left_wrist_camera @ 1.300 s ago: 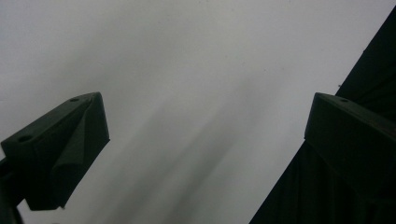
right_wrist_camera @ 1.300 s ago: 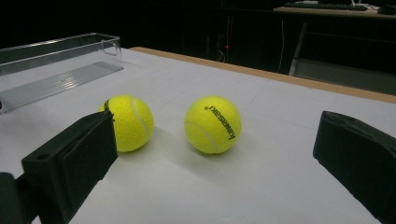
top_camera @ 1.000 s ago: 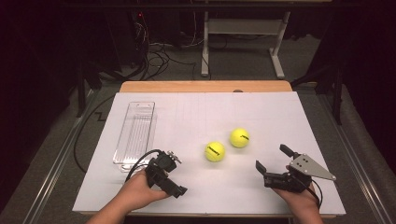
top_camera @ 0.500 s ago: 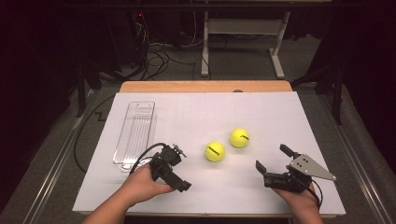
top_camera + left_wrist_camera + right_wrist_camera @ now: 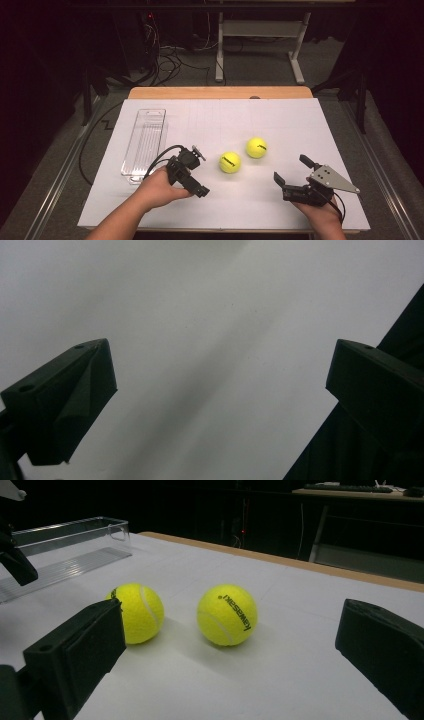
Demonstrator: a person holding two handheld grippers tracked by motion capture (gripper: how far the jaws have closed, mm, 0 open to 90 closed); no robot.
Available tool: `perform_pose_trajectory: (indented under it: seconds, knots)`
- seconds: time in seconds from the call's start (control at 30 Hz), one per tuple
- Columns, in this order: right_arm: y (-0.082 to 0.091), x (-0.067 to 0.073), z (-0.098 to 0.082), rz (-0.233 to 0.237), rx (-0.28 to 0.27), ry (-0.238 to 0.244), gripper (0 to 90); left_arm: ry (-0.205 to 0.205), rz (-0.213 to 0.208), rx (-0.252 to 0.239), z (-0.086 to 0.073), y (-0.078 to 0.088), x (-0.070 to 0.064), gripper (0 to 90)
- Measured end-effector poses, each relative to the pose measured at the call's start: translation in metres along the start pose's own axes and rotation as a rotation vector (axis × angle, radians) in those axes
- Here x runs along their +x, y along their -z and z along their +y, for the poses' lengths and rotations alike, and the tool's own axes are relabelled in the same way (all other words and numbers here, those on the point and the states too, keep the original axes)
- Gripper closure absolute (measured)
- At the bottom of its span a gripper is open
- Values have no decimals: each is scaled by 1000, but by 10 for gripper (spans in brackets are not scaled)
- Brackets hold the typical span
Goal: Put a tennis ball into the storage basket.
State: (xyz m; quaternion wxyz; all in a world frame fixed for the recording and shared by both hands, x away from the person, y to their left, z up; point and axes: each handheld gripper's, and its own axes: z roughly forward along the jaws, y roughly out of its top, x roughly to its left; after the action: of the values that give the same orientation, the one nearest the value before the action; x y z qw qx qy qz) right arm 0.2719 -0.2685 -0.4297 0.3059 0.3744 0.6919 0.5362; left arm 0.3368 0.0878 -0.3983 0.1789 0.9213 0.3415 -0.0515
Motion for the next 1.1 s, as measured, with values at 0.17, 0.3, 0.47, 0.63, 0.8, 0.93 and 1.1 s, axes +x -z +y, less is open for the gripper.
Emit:
perform_pose_trajectory:
  seconds: [0.17, 0.3, 0.47, 0.63, 0.8, 0.93, 1.1]
  knots:
    - [1, -2, 0, -3, -4, -6, 1, -9, 14, -1, 6, -10, 0, 7]
    - [1, -1, 0, -3, -4, -7, 1, -17, 36, 2, 10, -15, 1, 7]
    - [1, -1, 0, 0, -8, -2, 1, -20, 39, -10, 15, -14, 1, 7]
    - [1, -1, 0, 1, -5, -3, 2, -38, 47, -21, 21, -13, -4, 7]
    - [1, 0, 0, 4, -4, -5, 2, -37, 38, -22, 27, -11, -4, 7]
    - [1, 0, 0, 5, -5, -1, 2, -39, 42, -14, 32, -10, -3, 7]
    - [1, -1, 0, 4, -7, -3, 1, -58, 37, -17, 39, -8, -6, 7]
